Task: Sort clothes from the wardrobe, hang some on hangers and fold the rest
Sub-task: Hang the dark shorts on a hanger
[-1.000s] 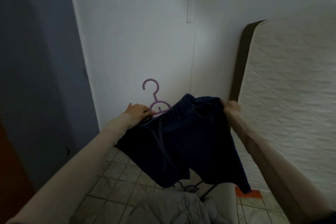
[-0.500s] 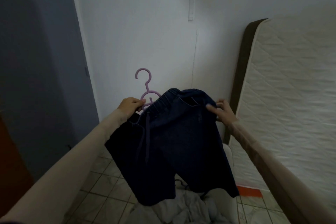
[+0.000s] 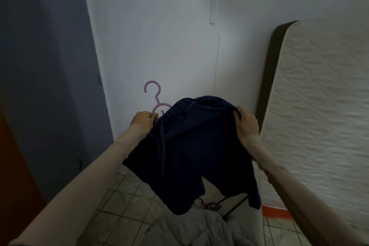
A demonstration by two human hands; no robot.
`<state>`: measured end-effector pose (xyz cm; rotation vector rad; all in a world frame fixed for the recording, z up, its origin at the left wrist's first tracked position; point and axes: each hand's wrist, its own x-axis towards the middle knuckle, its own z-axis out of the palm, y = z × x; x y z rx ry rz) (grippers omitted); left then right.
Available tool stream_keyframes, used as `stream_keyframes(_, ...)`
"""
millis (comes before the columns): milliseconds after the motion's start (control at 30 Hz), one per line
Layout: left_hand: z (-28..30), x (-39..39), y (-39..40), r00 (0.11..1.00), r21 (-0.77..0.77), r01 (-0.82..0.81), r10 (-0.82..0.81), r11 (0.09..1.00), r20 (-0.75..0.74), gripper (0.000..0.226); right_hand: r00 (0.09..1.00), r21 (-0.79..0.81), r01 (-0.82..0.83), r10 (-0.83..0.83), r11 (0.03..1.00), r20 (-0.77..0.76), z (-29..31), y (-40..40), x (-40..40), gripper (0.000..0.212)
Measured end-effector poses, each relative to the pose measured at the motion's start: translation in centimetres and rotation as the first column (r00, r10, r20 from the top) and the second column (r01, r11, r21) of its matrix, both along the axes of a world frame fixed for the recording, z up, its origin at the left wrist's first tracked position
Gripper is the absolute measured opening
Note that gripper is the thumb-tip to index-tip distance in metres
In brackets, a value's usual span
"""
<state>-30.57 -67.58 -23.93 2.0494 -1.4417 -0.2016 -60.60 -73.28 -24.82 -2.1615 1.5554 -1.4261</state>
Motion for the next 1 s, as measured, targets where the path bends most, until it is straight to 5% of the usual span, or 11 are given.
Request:
stream_keyframes(233, 0.5, -0.6, -0.2, 0.994, -0.085, -0.062, 0.054, 0.994, -0.092, 0.037, 0.93, 0.249, -0.233, 0.141, 0.94, 0.339, 1.4, -0.2, -1.3, 0.024)
stream_keyframes(367, 0.5, -0.2, -0.4, 0.974, -0.165, -0.079, 0.041, 0.983, -0.224, 0.029, 0.84, 0.424, -0.325, 0.052, 0.845, 0.54, 0.7, -0.6, -3.0, 0.031)
stream_keyframes(567, 0.5, -2.1, -0.7, 0.993, -0.141, 0.001, -0.017, 0.99, -0.119, 0.032, 0.987, 0.636, -0.161, 0.112, 0.755, 0.118, -0.7, -0.5, -4.0, 0.032)
stream_keyframes(633, 0.8, -3.2, -0.9, 0.999, -0.131, 0.042, -0.043, 0.99, -0.011, 0.028, 0.979, 0.63, -0.203, 0.14, 0.75, 0.148, -1.2, -0.2, -3.9, 0.045)
stream_keyframes(767, 1.6, -6.0, -1.4, 0.973, -0.107, 0.085, -0.059, 0.991, 0.224, 0.029, 0.929, 0.549, -0.369, 0.312, 0.75, 0.198, -1.3, 0.9, -1.8, 0.059)
stream_keyframes(900, 2.0, -8.0, -1.6, 0.934, -0.079, 0.168, -0.132, 0.983, 0.333, 0.024, 0.94, 0.388, -0.219, 0.3, 0.895, -0.161, -0.4, 1.4, 0.5, 0.07)
stream_keyframes(1000, 2.2, -9.7, -1.4, 0.915, -0.056, 0.228, -0.195, 0.972, 0.353, 0.025, 0.923, 0.254, -0.235, 0.298, 0.938, -0.246, 0.6, 1.7, 2.9, 0.051)
